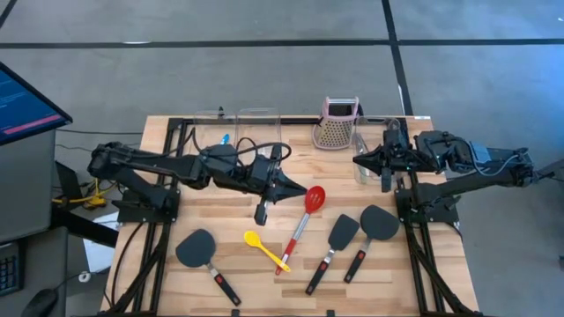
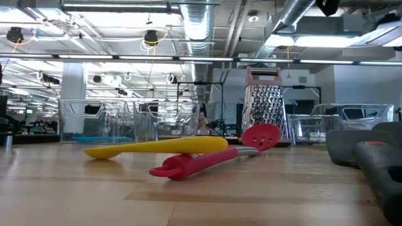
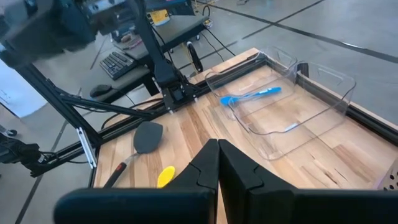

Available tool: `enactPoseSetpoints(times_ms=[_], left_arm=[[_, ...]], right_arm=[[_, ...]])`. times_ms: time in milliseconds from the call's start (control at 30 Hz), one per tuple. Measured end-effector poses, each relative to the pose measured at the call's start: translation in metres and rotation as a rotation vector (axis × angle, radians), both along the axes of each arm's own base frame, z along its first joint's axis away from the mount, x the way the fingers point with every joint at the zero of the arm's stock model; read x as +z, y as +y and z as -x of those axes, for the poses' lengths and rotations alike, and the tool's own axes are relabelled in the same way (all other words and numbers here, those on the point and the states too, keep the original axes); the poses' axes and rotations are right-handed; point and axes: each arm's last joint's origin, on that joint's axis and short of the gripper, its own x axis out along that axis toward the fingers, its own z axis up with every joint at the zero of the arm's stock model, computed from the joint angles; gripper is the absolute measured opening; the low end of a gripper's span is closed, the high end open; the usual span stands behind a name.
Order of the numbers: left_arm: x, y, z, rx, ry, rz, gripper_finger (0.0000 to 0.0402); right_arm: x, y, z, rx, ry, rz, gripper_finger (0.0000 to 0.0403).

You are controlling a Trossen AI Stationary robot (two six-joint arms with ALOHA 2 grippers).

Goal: Pick & Place Kitchen Items
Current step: Put the yellow serving spoon into the left transparent bin

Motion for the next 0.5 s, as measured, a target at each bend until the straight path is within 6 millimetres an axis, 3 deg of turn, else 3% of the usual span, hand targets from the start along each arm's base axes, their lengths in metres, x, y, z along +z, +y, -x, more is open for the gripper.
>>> enactPoseSetpoints(times_ms=[133,333,500], left_arm=[[-0.005,-0.002,-0.005,-0.056,0.017,0.025,0.0003],[-0.027,-0.007,-0.023,-0.101,0.092,0.026,0.0003],[-0.031,-0.012,-0.035,-0.192,0.103,0.023,0.0003]], right_arm=[[-0.003,0.0,-0.006,0.005,0.023,0.022,0.0001],[-0.003,0.001,-0.008,0.007,0.025,0.026,0.0001],[-0.001,0.0,-0.007,0.006,0.006,0.024,0.0001]])
